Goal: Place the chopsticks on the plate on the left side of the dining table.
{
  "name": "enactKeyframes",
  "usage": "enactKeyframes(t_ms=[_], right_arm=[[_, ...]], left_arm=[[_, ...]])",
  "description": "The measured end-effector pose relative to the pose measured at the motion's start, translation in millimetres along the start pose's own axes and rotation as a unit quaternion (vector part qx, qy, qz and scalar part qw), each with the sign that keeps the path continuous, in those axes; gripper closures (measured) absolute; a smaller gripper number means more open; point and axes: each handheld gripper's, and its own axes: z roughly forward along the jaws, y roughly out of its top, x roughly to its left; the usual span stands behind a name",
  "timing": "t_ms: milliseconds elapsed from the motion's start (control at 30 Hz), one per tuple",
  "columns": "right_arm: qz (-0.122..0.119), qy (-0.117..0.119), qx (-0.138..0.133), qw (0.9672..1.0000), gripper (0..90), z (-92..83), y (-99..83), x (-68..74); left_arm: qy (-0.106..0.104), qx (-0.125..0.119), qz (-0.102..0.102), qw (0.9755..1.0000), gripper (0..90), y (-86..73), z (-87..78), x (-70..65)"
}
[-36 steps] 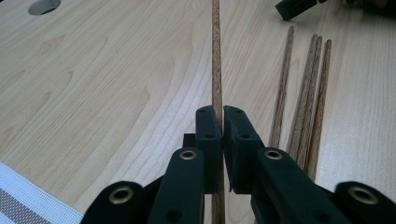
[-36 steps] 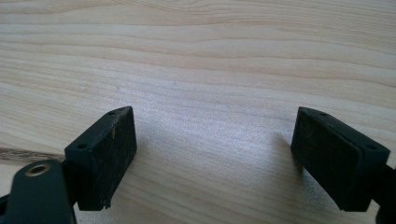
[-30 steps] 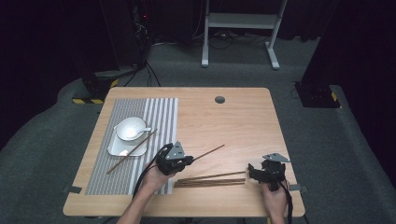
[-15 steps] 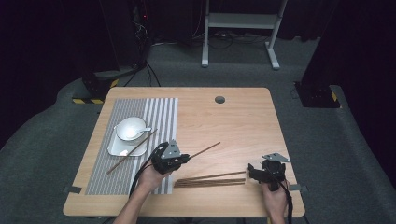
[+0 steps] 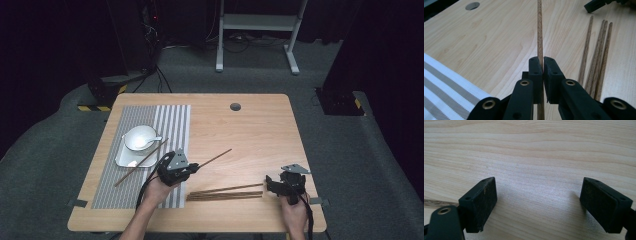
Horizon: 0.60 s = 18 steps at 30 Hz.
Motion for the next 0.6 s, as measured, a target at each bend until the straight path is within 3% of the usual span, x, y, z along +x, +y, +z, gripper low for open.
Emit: enactKeyframes(t_ms=[600], right_arm=[[-0.001, 0.0, 0.0, 1.0, 13.7, 0.0, 0.0, -0.1]], left_arm=[[0.012, -0.001, -0.005, 0.9999, 84.9, -4.7, -10.9, 3.8]])
